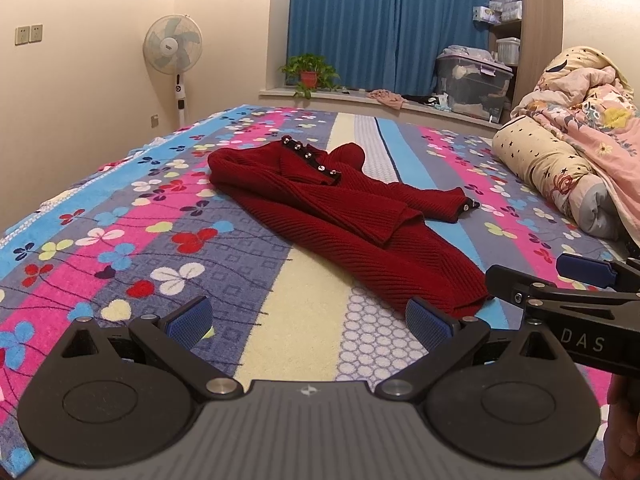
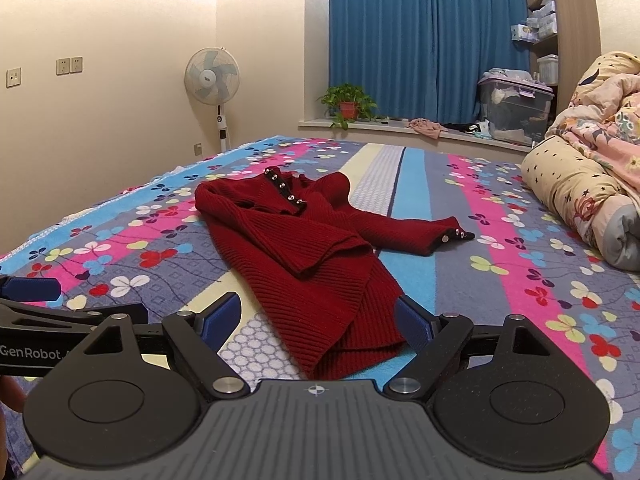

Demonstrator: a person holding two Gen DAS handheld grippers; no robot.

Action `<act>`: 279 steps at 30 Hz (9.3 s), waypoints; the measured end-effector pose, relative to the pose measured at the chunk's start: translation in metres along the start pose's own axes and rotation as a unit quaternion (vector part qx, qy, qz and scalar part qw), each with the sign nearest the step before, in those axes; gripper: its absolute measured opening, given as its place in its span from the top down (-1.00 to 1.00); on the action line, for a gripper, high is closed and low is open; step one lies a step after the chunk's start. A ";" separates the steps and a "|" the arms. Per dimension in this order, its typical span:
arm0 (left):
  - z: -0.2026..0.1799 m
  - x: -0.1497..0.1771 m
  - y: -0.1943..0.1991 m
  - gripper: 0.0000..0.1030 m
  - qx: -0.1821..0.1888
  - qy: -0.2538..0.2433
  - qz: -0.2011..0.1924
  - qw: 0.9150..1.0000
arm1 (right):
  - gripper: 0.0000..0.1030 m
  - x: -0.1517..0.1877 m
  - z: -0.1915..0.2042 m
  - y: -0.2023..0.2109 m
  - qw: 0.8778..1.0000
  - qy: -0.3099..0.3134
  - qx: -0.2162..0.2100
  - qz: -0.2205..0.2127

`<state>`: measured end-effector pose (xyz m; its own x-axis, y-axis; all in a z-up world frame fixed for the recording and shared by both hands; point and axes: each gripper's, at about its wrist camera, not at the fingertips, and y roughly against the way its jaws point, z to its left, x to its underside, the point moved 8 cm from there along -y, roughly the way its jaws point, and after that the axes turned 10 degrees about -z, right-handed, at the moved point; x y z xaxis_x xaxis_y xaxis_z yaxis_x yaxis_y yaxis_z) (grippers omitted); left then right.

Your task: Fold small clothes

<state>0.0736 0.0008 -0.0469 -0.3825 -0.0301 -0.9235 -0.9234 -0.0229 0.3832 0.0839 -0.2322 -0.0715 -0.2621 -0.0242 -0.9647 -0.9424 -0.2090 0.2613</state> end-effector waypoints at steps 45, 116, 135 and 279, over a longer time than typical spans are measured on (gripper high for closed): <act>0.002 -0.052 -0.045 0.17 -0.082 -0.071 -0.029 0.994 | 0.07 -0.024 -0.063 -0.090 0.998 -0.042 -0.024 0.038; 0.042 -0.030 -0.284 0.48 0.030 0.265 0.133 0.954 | 0.14 0.072 -0.121 -0.202 0.957 -0.205 0.008 0.203; 0.149 -0.070 -0.183 0.82 -0.029 0.167 0.046 0.984 | 0.85 0.029 -0.110 -0.182 0.978 -0.171 -0.002 0.117; 0.530 -0.008 -0.131 0.77 -0.405 0.244 -0.060 0.879 | 0.84 0.065 -0.029 -0.093 0.980 0.033 -0.055 0.190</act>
<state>0.1799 0.5331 -0.0997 -0.0410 -0.3993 -0.9159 -0.5544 -0.7535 0.3534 0.1609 -0.2423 -0.1591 -0.5717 -0.1828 -0.7998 -0.7509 -0.2762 0.5999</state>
